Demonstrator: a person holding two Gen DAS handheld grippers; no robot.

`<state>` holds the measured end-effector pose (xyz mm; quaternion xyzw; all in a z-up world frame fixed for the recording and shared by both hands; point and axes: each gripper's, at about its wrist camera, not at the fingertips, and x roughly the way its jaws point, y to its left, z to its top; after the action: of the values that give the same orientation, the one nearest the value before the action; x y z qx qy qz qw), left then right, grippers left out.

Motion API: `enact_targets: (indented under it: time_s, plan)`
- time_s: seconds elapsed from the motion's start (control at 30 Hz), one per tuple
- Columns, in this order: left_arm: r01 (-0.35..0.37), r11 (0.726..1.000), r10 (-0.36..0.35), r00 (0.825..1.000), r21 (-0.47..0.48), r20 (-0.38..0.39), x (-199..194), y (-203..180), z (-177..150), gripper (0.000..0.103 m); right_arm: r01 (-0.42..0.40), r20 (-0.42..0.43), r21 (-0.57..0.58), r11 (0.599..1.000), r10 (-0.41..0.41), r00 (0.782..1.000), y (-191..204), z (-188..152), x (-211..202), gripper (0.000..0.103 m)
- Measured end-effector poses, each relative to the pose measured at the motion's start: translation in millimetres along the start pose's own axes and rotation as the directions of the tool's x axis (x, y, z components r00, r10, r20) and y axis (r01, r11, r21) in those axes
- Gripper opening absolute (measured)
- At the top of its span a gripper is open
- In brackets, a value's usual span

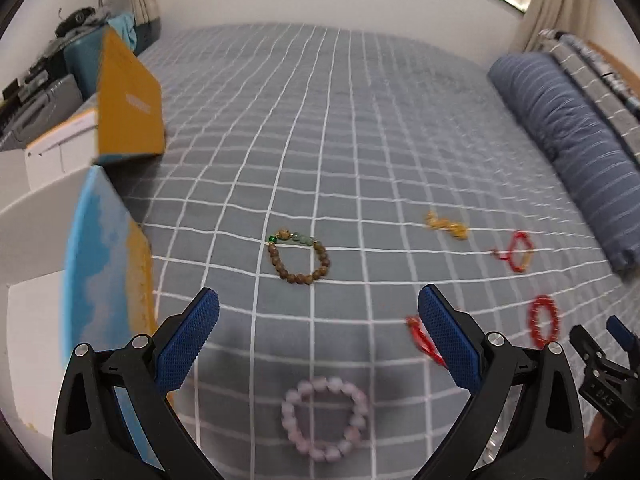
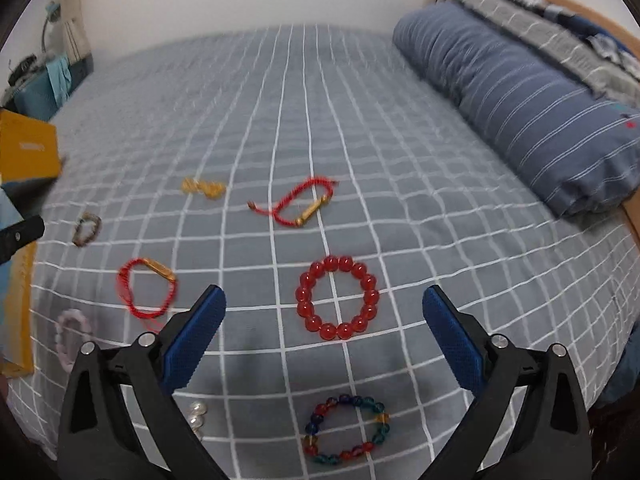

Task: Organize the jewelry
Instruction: 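Grasp the brown wooden-bead bracelet with the left tool while the right tool grasps the red bead bracelet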

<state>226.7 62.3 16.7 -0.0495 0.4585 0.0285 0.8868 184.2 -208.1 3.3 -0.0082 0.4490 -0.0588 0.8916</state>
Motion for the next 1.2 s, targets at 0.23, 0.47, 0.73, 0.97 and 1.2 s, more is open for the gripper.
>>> enact_targets:
  time_s: [0.23, 0.47, 0.73, 0.97, 1.2]
  plan:
    - [-0.049, 0.999, 0.049, 0.997, 0.0, -0.057, 58.9, -0.8, 16.5, 0.097, -0.008, -0.077, -0.033, 0.999, 0.006, 0.997, -0.5, 6.5, 43.8, 0.094]
    - [-0.088, 0.996, 0.09, 0.99, 0.018, -0.105, 105.2, -3.1, 21.3, 0.097, -0.007, -0.172, -0.002, 1.0, 0.007, 0.985, -7.4, 10.7, 83.8, 0.084]
    - [-0.095, 0.996, 0.094, 0.987, 0.0, -0.13, 120.0, 1.4, 26.7, 0.083, -0.028, -0.227, 0.016, 0.999, 0.031, 0.973, -15.8, 10.8, 94.0, 0.042]
    - [-0.083, 0.997, 0.083, 0.987, 0.006, -0.138, 113.2, -0.2, 26.3, 0.029, -0.02, -0.226, -0.019, 1.0, 0.015, 0.974, -9.0, 10.9, 91.4, 0.026]
    - [-0.066, 0.997, 0.071, 0.99, 0.046, -0.119, 107.2, -9.4, 23.9, 0.007, -0.017, -0.212, -0.024, 1.0, 0.011, 0.977, -7.1, 11.1, 89.9, 0.026]
